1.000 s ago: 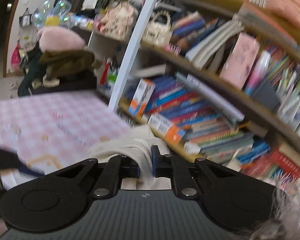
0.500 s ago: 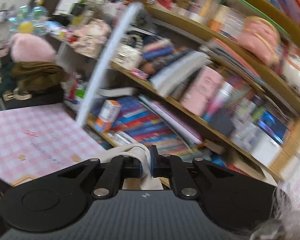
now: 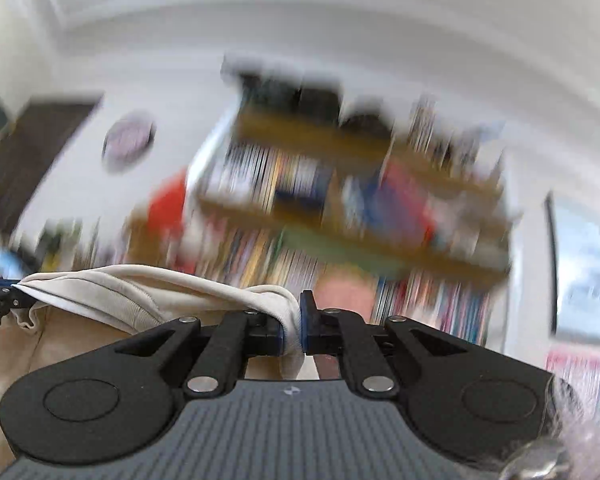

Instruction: Fold clothes

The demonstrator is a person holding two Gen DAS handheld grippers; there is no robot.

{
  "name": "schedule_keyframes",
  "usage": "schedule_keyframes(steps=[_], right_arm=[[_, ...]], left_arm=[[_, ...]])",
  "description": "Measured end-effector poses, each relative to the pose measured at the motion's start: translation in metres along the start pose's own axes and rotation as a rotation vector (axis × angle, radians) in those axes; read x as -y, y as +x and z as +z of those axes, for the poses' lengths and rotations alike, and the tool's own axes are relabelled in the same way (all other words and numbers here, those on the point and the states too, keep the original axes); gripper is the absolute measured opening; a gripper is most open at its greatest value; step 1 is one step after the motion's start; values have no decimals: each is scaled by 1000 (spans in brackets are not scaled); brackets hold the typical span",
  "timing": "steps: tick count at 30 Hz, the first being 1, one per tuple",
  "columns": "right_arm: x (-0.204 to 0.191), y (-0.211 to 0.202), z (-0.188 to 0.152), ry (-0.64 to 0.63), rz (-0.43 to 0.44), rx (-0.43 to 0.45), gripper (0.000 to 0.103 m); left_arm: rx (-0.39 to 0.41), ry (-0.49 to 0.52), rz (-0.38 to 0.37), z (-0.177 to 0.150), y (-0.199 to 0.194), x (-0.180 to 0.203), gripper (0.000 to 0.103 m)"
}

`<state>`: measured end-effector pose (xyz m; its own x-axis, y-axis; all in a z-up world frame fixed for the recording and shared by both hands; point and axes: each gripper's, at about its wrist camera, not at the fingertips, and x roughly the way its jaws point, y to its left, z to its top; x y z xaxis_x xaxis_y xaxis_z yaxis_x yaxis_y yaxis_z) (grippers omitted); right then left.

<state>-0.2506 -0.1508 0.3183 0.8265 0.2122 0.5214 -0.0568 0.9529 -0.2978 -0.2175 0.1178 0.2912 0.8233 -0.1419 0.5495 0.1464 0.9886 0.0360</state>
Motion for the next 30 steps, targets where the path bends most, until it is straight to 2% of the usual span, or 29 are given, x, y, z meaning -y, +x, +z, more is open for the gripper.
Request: schedule_keyframes(steps=[2,3,5,6,8,10,12,14,16,17,19,20,22,24,27,30], right_arm=[[11,-7,21,17,2,83,7],[18,-8,27,34,11,105,7],[29,-1,25,80,43,77,7],[34,7,18,99,56,34,7],[36,27,-12,118,67,-104,7],[34,50,-60,142,81,-304,7],[27,70,-129,188,108,-547,7],[11,81,-204,221,131,-777,7],[-13,80,-275,192,148,-968,7],[-24,81,-303,180,161,-1039,7],[-36,83,-346,165,179,-1134,7],[-39,88,-362,159,181,-1160,7],[-41,101,-384,148,178,-1187,7],[-39,115,-398,143,187,-1205,7],[-39,134,-413,146,229,-1214,7],[-47,156,-429,118,247,-1221,7]], left_arm=[[27,-18,-17,14,4,1,9],[14,-29,-22,14,9,-1,9],[-79,-48,-29,-4,25,-4,9],[-147,-51,-30,-20,34,-5,9],[-318,-46,-35,-65,52,-9,9],[-541,-29,-43,-128,65,-10,10],[-802,-21,-53,-208,69,-10,11],[-1033,-66,-64,-276,66,-9,12],[-1215,-86,-69,-329,56,-6,15],[-1282,-90,-79,-347,49,-2,15],[-1347,-107,-115,-362,36,4,21],[-1351,-120,-134,-361,29,5,25],[-1324,-144,-164,-352,20,6,46],[-1270,-160,-169,-339,14,5,58],[-1223,-165,-133,-329,7,0,60],[-1180,-235,-93,-315,5,-10,62]])
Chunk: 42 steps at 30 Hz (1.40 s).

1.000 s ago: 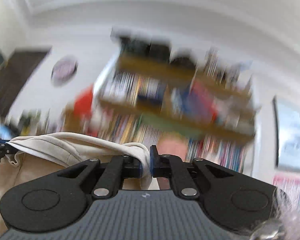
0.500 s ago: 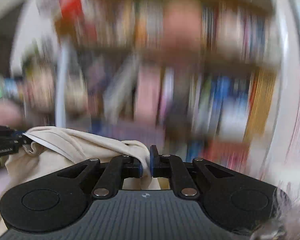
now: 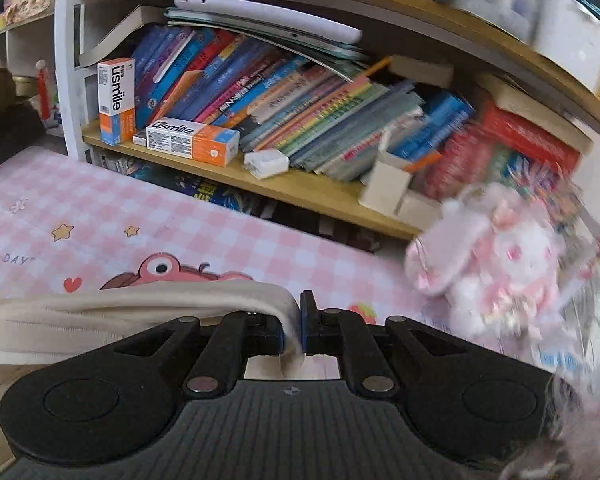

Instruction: Fold clothes

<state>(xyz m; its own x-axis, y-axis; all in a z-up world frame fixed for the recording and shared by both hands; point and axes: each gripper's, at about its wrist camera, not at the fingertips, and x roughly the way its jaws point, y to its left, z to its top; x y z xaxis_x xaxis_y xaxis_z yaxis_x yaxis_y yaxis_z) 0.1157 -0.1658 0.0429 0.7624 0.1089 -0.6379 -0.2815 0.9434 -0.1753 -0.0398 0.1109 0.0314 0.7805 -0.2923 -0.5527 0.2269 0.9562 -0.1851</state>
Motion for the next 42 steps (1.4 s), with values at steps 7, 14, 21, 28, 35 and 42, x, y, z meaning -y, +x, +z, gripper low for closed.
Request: schedule_keyframes(steps=[7,14,21,28,35,42], right_arm=[[7,75,5,-36,-22,-175,9],[3,60,-25,-108,-26,-192,50],[4,-9,-59,-14,72,-160,56],[-35,-66,-102,22,186,-173,57],[-88,-79,-126,-79,211,-210,57],[-118,-50,-128,-88,175,-247,56]], left_arm=[[47,-152,61,-13,-29,-25,70],[-77,-41,161,-36,-20,-22,70],[-136,141,211,-50,-7,-6,70],[-159,317,160,-63,1,22,71],[-131,545,218,-62,27,40,71],[-144,589,201,-39,74,48,71]])
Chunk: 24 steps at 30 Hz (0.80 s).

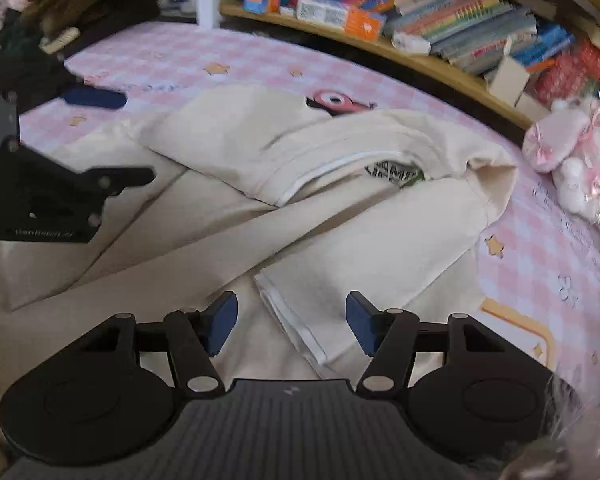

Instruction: Fold clothes

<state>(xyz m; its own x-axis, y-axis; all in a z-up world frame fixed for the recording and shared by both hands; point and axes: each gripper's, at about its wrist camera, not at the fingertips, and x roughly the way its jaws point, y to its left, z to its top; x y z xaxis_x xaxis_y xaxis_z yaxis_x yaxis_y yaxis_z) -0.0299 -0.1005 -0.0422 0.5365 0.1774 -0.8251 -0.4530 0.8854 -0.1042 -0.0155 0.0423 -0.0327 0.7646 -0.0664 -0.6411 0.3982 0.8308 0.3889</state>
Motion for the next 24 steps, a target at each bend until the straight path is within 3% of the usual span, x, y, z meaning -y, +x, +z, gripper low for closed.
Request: schedule_keyframes(steps=[2,3,4,5,6,7,11,14,18,24], right_arm=[[1,10,2,15,-25,-19,47],[3,13,2,21,-27,-26,42],[6,14,3,31,-21,-26,26],[11,11,4,46,-19,-18,19],[17,7,5,62,-22,-6,12],[26,1,6,88,-30,13,12],[76,-32,9,211,-117,97,11],[124,-49,5,284,-229,115,11],[186,-54,-4,352,-367,95,10],[238,-42,-8,406,-442,76,10]], left_arm=[[-34,61,19,6,16,8,70],[-45,65,19,7,21,8,65],[-54,63,16,8,26,6,51],[-63,44,4,10,27,2,43],[-65,8,-15,13,26,-5,25],[-51,-56,-28,16,22,-18,10],[17,-382,-37,26,12,-91,7],[10,-603,-24,28,26,-146,7],[-5,-648,42,38,50,-184,7],[10,-721,97,50,77,-220,7]])
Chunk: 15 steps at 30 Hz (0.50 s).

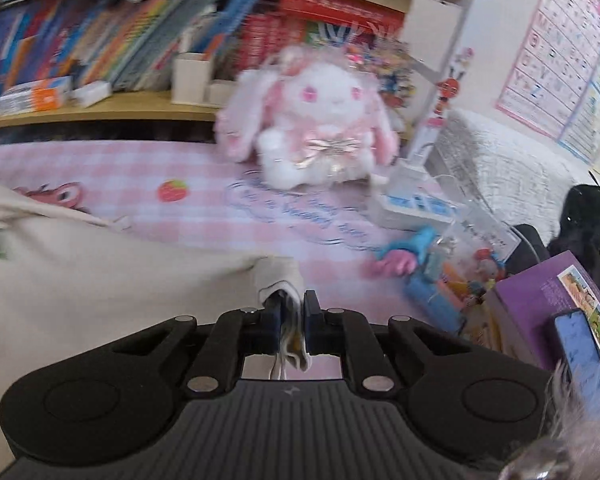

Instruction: Fold clothes

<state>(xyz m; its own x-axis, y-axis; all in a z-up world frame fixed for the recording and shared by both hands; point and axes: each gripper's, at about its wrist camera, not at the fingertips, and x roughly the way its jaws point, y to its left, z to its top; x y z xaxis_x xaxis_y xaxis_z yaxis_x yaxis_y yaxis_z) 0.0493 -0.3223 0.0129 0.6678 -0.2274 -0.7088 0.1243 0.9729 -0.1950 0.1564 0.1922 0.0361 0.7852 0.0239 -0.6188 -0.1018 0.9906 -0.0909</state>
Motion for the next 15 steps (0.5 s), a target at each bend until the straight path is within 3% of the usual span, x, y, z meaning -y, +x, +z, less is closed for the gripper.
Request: schedule_keyframes(steps=[4,7,11,14,15], right_arm=[[1,22,2,-5,-16,-6,9],[-5,39,16,-26,-17,15,9],[-18,60,40,-82,-33,27,8],[-28,79,44,-139,-59,-19,8],[-29,83,43,-143,-41,-44,17]], left_arm=[[-62,17,32,4,33,7,9],[-103,98,59,5,49,19,11],[-196,147,100,-1,61,25,21],[-202,179,136,-11,48,26,50],[-191,182,130,-15,39,24,63]])
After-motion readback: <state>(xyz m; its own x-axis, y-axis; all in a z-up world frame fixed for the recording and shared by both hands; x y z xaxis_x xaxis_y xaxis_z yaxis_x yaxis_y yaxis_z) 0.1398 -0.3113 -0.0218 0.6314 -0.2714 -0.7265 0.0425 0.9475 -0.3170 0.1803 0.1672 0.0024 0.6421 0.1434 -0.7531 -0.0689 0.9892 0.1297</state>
